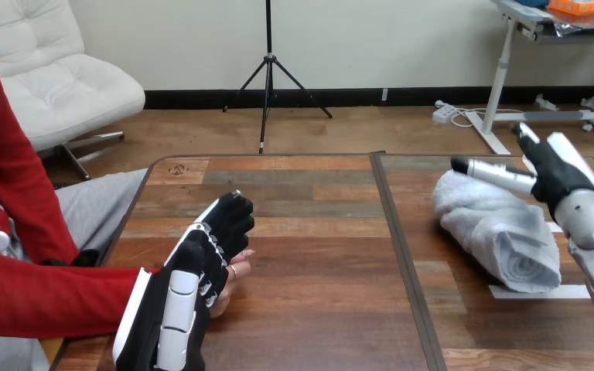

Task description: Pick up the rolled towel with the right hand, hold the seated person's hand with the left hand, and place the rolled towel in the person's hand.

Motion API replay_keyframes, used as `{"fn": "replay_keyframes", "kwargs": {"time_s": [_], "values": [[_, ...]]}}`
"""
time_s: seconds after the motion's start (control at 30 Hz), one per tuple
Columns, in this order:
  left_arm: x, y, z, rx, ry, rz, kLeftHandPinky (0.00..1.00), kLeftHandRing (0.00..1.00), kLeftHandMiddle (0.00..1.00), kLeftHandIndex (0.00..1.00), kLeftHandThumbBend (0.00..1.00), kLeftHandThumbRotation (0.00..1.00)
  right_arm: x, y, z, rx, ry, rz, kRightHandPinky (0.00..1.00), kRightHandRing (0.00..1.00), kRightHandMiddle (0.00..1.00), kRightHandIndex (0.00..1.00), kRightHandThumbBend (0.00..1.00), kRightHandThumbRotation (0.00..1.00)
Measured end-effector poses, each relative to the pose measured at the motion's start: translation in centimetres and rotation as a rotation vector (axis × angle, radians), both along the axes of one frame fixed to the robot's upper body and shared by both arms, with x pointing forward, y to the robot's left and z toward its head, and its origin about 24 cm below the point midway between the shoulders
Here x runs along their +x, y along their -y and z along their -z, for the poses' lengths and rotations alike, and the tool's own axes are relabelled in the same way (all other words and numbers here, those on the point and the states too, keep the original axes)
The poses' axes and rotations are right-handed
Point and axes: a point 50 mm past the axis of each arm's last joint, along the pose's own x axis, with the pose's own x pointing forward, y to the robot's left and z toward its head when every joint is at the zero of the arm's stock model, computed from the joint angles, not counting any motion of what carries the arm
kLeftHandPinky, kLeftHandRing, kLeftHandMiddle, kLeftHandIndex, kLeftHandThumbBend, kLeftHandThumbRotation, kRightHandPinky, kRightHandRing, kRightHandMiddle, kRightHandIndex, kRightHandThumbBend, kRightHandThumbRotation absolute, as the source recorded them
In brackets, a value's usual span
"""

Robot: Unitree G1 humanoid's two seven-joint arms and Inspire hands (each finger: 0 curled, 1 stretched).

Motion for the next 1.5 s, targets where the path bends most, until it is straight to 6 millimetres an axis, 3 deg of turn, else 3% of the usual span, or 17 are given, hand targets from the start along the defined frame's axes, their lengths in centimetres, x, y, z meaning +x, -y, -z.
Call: {"fn": "replay_keyframes", "kwargs": {"time_s": [0.83, 1.2, 1.5], "values": [[0.00, -0.12, 0.02, -0.016, -0.003, 0.003, 0.94, 0.90, 0.87, 0.81, 0.66, 1.00, -0.17, 0.02, 0.44, -0.048, -0.032, -0.004, 0.86, 0.98, 1.00, 1.00, 1.00, 0.38], [0.01, -0.12, 0.06, -0.015, -0.008, 0.004, 0.94, 0.91, 0.87, 0.80, 0.66, 1.00, -0.17, -0.03, 0.47, -0.056, -0.035, -0.007, 0.87, 0.98, 1.00, 1.00, 1.00, 0.37], [0.02, -0.11, 0.07, -0.015, -0.009, 0.006, 0.95, 0.91, 0.87, 0.80, 0.66, 1.00, -0.27, -0.09, 0.85, -0.113, -0.080, -0.013, 0.89, 1.00, 1.00, 1.00, 1.00, 0.41]]}}
